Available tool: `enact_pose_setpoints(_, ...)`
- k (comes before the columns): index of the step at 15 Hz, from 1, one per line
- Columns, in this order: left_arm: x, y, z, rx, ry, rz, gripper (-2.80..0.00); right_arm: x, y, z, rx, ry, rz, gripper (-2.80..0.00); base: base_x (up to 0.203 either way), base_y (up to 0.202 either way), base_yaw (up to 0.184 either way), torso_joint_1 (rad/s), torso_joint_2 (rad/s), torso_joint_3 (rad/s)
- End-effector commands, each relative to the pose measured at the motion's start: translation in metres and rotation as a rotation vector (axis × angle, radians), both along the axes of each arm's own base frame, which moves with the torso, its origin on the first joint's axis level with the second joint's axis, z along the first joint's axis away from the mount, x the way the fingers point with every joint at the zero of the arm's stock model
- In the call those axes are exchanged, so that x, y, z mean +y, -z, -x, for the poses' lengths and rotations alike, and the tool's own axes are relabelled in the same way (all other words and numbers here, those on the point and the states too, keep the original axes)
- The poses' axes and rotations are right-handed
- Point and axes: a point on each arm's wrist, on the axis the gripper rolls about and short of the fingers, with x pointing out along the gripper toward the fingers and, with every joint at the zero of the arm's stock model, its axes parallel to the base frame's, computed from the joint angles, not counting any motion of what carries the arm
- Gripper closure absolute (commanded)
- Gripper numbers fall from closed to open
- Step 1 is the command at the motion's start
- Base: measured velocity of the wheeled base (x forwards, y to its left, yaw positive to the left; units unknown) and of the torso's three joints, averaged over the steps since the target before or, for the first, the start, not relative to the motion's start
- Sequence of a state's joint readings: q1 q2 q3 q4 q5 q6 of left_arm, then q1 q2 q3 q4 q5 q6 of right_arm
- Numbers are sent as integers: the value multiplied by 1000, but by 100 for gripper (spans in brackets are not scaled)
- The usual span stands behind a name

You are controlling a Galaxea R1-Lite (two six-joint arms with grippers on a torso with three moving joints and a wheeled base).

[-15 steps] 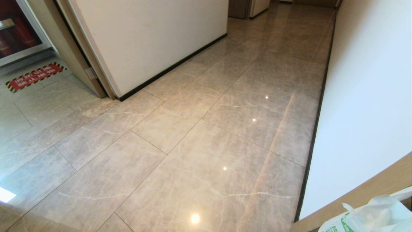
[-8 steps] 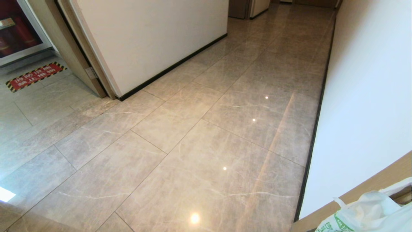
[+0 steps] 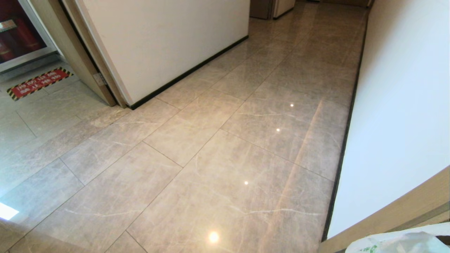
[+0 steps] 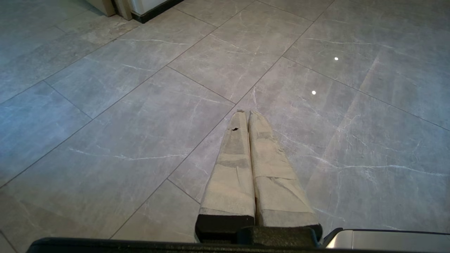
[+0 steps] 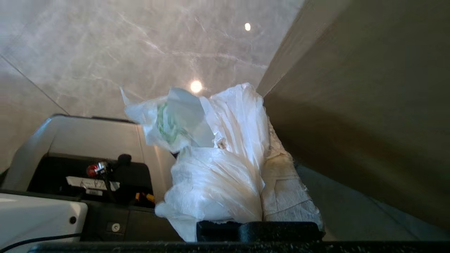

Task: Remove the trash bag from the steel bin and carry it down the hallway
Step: Put the trash bag at the door

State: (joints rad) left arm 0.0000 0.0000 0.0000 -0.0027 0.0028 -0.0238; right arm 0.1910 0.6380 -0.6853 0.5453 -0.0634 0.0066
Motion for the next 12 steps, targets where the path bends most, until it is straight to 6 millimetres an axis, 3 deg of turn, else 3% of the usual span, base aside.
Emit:
enact_pose_setpoints(1,0,0,0,0,0,1,0,-3,-7,18,-69,-26,-22,0,0,0,0,0,0,0)
enact_pose_setpoints(12,0,0,0,1,0,1,0,-9,7,56,-92,-59,-55,0,0,0,0,0,0,0)
